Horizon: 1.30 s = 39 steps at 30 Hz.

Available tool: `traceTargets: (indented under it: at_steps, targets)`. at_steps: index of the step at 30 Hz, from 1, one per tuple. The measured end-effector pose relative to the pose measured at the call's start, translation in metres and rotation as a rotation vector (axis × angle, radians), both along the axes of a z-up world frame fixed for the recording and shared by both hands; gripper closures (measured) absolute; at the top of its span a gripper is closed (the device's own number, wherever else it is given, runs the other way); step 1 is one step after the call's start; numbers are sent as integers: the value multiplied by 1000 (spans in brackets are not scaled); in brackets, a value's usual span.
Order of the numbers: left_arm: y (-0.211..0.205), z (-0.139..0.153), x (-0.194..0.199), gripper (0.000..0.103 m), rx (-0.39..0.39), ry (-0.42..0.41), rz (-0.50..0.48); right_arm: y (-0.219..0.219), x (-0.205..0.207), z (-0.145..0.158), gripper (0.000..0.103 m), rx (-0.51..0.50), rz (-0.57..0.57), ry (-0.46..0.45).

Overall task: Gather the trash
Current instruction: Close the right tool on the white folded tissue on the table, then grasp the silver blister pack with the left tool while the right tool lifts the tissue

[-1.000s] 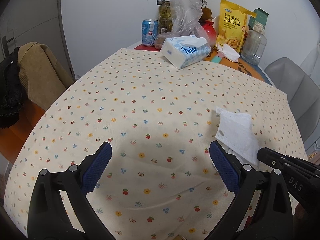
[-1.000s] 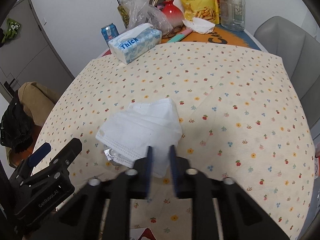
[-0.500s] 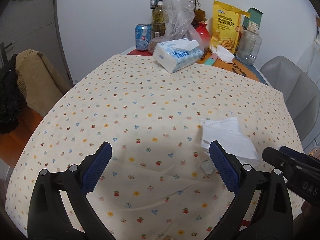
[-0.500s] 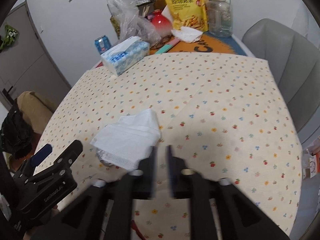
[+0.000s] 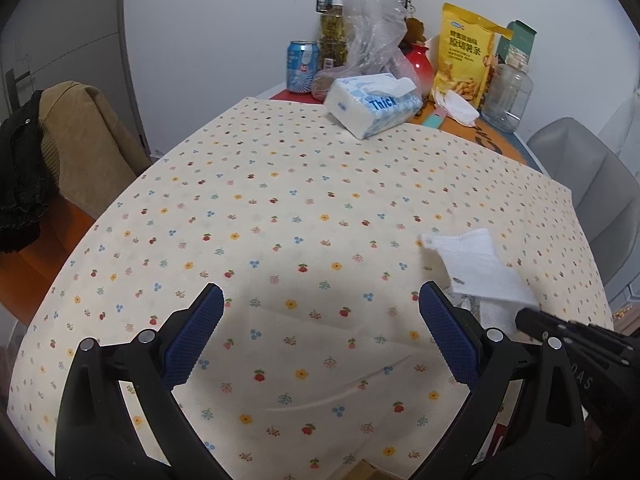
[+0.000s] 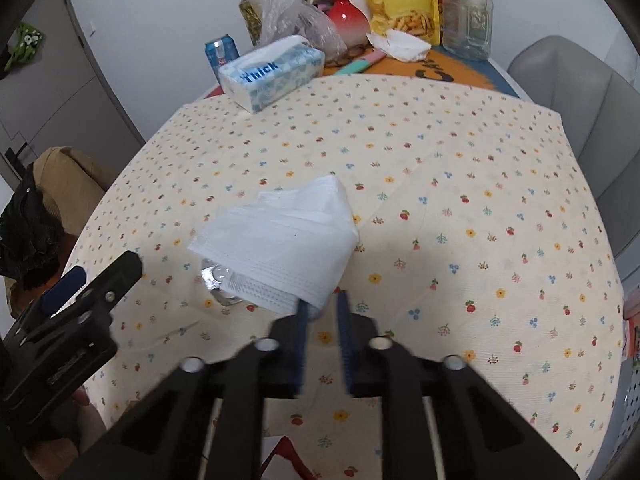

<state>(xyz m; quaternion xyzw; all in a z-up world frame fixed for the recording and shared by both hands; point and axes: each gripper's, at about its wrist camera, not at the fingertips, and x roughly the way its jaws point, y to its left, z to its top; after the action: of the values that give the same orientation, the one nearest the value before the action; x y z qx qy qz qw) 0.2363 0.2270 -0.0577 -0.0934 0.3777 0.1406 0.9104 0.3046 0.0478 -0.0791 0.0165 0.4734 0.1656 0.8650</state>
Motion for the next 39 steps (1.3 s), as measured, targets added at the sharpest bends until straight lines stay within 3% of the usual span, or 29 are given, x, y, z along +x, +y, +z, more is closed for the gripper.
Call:
traceTargets:
  at_steps: [14,18,21,23,24,25,26,39]
  targets:
    - [-61,1,33,6,10,19,-139,-65,3,25,101,1,-135,-69]
    - [-77,-8,46,6,36,86,-149,-84,1,28,101,1,-162,-74]
    - [-80,-15,56,6,13,141,-129,-97,-1,30,101,6,-178,-75]
    - [-80,-18,58,11,5,149,-113,-104,-2,31,101,12,-188,-76]
    - [-79,-19,60,25,-6,153,-110,-107,-2,31,101,14,-190,-76]
    - [-79,-21,62,50,-27,169,-104,-111,-4,32,101,17,-194,-78]
    - [-78,-22,63,58,-38,182,-99,-114,-5,33,101,19,-198,-79]
    - [-124,31,30,58,68,10,-139,-147,-41,62,101,27,-239,-149]
